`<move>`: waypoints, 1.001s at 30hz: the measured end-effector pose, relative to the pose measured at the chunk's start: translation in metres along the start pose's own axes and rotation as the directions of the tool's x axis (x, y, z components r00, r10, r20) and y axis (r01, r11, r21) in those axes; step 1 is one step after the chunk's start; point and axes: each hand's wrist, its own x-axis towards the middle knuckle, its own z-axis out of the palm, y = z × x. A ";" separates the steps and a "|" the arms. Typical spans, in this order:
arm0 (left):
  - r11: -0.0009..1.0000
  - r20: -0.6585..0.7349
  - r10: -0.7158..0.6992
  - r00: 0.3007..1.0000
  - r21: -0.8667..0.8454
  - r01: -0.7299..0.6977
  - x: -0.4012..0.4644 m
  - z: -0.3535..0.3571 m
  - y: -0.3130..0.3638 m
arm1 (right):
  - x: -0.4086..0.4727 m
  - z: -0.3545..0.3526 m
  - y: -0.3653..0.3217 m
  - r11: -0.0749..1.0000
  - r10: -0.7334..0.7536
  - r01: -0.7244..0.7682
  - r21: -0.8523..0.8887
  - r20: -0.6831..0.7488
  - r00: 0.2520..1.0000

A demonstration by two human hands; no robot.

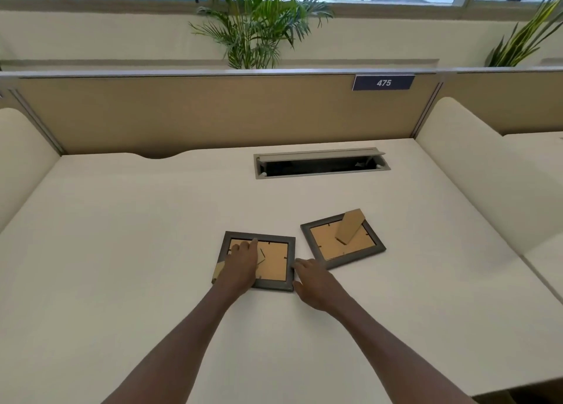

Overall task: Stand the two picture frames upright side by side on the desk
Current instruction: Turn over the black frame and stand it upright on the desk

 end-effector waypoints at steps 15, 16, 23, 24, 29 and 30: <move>0.961 -0.023 0.045 0.999 -0.273 -0.050 0.011 -0.065 0.005 | 0.022 -0.027 -0.014 0.737 0.267 -0.082 0.671 -0.178 0.947; 0.946 -0.020 0.055 0.998 -0.318 -0.059 0.012 -0.074 0.005 | 0.026 -0.031 -0.014 0.726 0.266 -0.072 0.684 -0.182 0.946; 0.812 0.045 0.230 0.972 -0.559 -0.166 0.001 -0.122 -0.001 | 0.045 -0.052 -0.015 0.540 0.236 -0.029 0.841 -0.119 0.964; 0.785 0.060 0.239 0.969 -0.600 -0.157 -0.001 -0.125 -0.002 | 0.048 -0.055 -0.014 0.508 0.214 -0.015 0.861 -0.109 0.971; 0.665 0.076 0.316 0.946 -0.729 -0.163 -0.007 -0.132 -0.005 | 0.056 -0.069 -0.014 0.278 0.079 0.013 0.960 -0.036 0.996; 0.642 0.082 0.324 0.943 -0.751 -0.155 -0.008 -0.133 -0.006 | 0.058 -0.069 -0.014 0.223 0.068 0.010 0.975 -0.026 0.997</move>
